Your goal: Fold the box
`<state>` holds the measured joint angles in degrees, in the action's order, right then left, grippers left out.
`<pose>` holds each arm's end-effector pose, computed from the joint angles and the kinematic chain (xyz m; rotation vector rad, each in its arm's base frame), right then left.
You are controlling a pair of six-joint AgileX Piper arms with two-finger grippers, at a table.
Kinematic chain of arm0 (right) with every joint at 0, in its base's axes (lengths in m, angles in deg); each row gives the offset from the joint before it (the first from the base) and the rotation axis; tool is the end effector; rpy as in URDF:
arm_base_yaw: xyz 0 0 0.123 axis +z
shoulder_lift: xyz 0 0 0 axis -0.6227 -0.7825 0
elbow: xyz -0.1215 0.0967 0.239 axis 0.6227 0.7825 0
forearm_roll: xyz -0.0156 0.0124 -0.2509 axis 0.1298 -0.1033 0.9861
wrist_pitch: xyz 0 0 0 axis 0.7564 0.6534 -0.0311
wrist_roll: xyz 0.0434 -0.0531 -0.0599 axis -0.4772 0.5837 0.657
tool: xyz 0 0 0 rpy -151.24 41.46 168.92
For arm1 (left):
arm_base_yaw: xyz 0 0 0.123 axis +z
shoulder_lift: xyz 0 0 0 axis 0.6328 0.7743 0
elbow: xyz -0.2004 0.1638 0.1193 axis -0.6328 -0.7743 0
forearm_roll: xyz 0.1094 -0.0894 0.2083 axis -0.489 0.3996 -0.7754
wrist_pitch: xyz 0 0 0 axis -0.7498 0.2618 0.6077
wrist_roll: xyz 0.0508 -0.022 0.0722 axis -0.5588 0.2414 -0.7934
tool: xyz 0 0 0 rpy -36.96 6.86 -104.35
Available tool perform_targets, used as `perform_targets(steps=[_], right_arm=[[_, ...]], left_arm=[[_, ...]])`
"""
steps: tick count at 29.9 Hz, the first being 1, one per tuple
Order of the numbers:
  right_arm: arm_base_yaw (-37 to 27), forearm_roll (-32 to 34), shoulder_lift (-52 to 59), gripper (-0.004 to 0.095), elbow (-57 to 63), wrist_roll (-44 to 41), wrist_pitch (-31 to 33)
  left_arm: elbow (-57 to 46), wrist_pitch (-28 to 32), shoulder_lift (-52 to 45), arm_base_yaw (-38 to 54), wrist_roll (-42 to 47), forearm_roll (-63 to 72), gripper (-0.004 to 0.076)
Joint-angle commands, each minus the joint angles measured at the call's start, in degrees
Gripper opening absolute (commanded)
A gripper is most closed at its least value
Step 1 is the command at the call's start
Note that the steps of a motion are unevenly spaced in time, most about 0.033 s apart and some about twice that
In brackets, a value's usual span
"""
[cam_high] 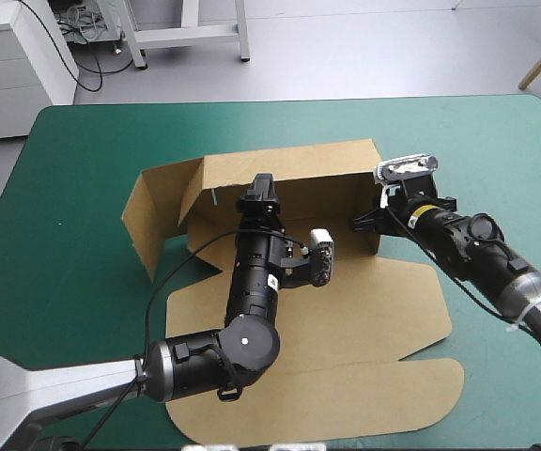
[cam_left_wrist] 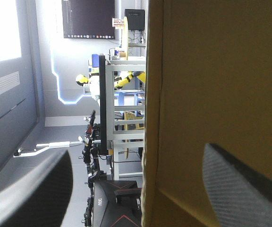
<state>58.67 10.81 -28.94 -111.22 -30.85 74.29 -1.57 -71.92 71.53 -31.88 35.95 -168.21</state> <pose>0.2833 0.1040 0.3038 -0.2918 2.1423 0.2507 0.1771 -0.2705 0.3206 1.2912 1.2408 0.9650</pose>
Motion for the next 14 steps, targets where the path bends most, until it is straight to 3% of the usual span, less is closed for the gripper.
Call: perform_targets(steps=[1,5,8,11,14], right_arm=[[-2.0,0.9,0.5,-0.0018,-4.0,0.3,-3.5],[-2.3,2.9,0.0,-0.0018,-4.9,0.3,-2.7],[-2.3,2.8,0.0,-0.0018,-4.9,0.3,-2.5],[-2.3,2.8,0.0,-0.0018,-4.9,0.3,-2.3],[-2.3,2.8,0.0,-0.0018,-4.9,0.3,-2.3]], left_arm=[[1.8,-2.7,-2.3,-0.3,0.7,-3.7,0.0545],[1.8,-2.7,-2.3,-0.3,0.7,-3.7,0.0515],[1.8,-3.1,-2.3,-0.3,-1.2,-2.8,0.0344],[1.8,-3.4,-2.4,-0.3,-4.6,-0.6,0.0008],[3.3,-1.7,-2.5,-0.1,-14.0,4.4,0.0014]])
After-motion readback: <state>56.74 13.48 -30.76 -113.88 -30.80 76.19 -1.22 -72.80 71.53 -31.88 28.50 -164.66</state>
